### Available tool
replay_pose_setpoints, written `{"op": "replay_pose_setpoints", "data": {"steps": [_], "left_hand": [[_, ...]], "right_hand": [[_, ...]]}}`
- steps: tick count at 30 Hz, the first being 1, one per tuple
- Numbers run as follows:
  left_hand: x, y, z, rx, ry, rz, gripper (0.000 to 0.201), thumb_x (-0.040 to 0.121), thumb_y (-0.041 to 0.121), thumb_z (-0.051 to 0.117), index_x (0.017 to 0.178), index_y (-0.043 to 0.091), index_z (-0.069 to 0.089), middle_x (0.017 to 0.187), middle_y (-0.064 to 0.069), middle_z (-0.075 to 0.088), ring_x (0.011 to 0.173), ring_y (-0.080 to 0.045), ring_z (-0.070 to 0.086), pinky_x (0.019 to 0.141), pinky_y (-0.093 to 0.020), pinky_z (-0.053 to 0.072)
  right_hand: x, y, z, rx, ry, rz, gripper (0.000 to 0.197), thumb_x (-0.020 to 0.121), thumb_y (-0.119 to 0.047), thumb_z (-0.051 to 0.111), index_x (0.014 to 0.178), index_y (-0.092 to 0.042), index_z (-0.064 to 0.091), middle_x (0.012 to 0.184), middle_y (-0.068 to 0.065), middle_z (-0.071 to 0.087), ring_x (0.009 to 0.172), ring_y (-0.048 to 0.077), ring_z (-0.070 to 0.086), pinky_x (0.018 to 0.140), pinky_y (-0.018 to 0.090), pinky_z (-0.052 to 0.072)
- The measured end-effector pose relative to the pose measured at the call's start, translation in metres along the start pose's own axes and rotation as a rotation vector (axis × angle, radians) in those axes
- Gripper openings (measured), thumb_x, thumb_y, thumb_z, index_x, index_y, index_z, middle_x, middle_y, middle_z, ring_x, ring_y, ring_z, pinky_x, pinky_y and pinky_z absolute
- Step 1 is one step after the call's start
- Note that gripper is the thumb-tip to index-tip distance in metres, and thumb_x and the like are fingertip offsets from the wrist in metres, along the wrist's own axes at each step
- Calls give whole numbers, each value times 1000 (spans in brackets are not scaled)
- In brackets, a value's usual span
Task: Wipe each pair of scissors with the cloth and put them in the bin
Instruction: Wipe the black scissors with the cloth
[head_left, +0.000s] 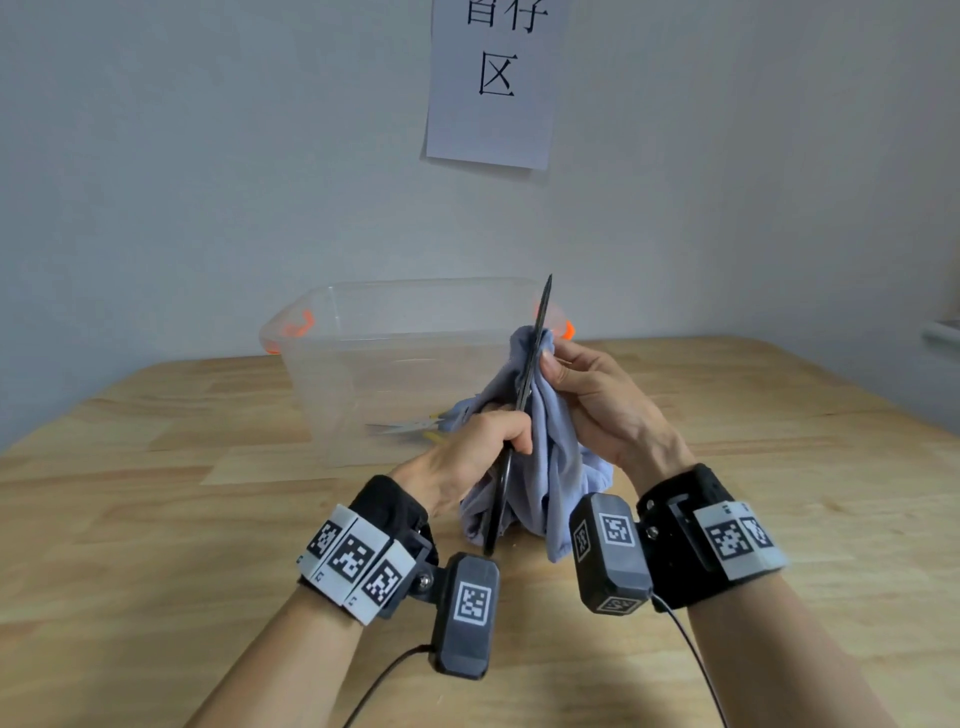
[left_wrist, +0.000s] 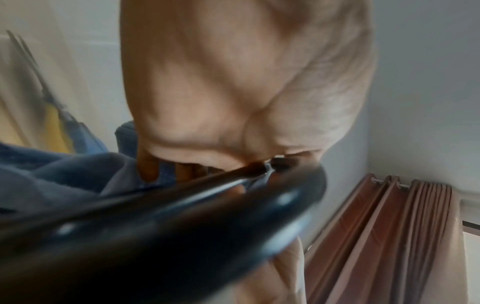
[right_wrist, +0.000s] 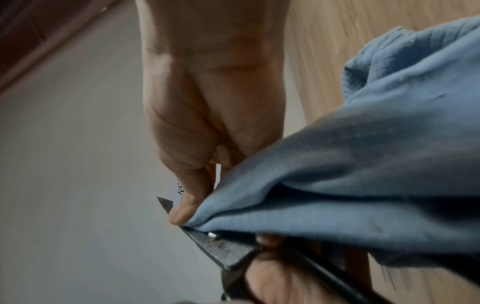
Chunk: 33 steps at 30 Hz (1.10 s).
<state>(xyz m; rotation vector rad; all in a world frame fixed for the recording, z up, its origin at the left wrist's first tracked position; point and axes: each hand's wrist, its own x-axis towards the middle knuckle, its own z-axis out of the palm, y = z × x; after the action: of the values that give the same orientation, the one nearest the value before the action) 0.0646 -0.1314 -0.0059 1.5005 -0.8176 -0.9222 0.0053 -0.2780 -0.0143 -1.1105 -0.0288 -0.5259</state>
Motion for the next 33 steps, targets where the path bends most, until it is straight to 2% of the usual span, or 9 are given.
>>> {"op": "replay_pose_setpoints", "data": {"steps": [4, 7, 9, 13, 18, 22, 25, 30, 33], "left_hand": [[2, -2, -1, 59, -31, -7, 18, 76, 16, 54, 93, 11, 49, 89, -12, 47, 83, -25, 48, 81, -39, 44], [5, 1, -4, 148, 5, -1, 11, 99, 9, 48, 110, 7, 48, 93, -16, 60, 72, -21, 63, 61, -28, 55], [8, 0, -10, 190, 65, 64, 22, 100, 10, 54, 121, 5, 50, 104, -19, 67, 77, -25, 71, 62, -29, 59], [10, -2, -21, 348, 194, 217, 16, 95, 15, 66, 97, 0, 70, 87, -11, 73, 85, -27, 74, 84, -44, 58], [9, 0, -23, 255, 244, 275, 20, 96, 10, 63, 94, -10, 66, 85, -19, 73, 73, -27, 75, 66, -31, 58], [7, 2, -25, 163, 263, 270, 6, 92, 2, 67, 89, 0, 62, 71, -4, 71, 71, -22, 75, 71, -32, 55], [7, 1, -26, 147, 260, 255, 20, 78, -12, 75, 89, -1, 63, 65, 0, 71, 63, -10, 72, 63, -21, 55], [9, -2, -23, 160, 297, 243, 30, 72, -15, 79, 97, -8, 66, 97, -25, 72, 84, -31, 74, 82, -40, 61], [10, -3, -24, 154, 294, 245, 29, 72, -15, 78, 95, -5, 65, 99, -26, 72, 89, -35, 73, 86, -45, 60]], "right_hand": [[1, 2, 2, -11, 44, -19, 15, 82, -13, 60, 89, 0, 62, 75, 11, 68, 66, 18, 66, 69, 28, 58], [2, 2, 2, 14, 82, -55, 14, 81, -13, 59, 88, 0, 62, 73, 9, 69, 64, 16, 67, 67, 26, 58], [4, 2, 1, 25, 111, -71, 16, 81, -14, 60, 90, -1, 64, 76, 10, 69, 67, 18, 66, 70, 29, 58], [7, 2, 1, 74, 155, -101, 22, 80, -14, 63, 97, 0, 65, 80, 10, 67, 68, 17, 67, 70, 29, 60], [7, 2, -1, 64, 152, -109, 24, 84, -14, 64, 103, -1, 70, 95, 15, 69, 79, 22, 69, 77, 32, 60], [3, -3, -3, -10, 114, -101, 19, 84, -14, 62, 95, -9, 77, 92, 13, 74, 80, 21, 72, 74, 29, 60], [1, -4, -1, -73, 52, -76, 26, 82, -12, 62, 105, -6, 72, 96, 13, 74, 84, 21, 72, 77, 28, 59], [0, 1, 5, -190, -2, -58, 33, 79, -7, 64, 112, -6, 67, 98, 9, 75, 88, 20, 71, 81, 29, 59], [1, 3, 7, -260, 27, -83, 37, 75, -8, 69, 112, -9, 66, 95, 7, 75, 86, 20, 71, 84, 32, 59]]}}
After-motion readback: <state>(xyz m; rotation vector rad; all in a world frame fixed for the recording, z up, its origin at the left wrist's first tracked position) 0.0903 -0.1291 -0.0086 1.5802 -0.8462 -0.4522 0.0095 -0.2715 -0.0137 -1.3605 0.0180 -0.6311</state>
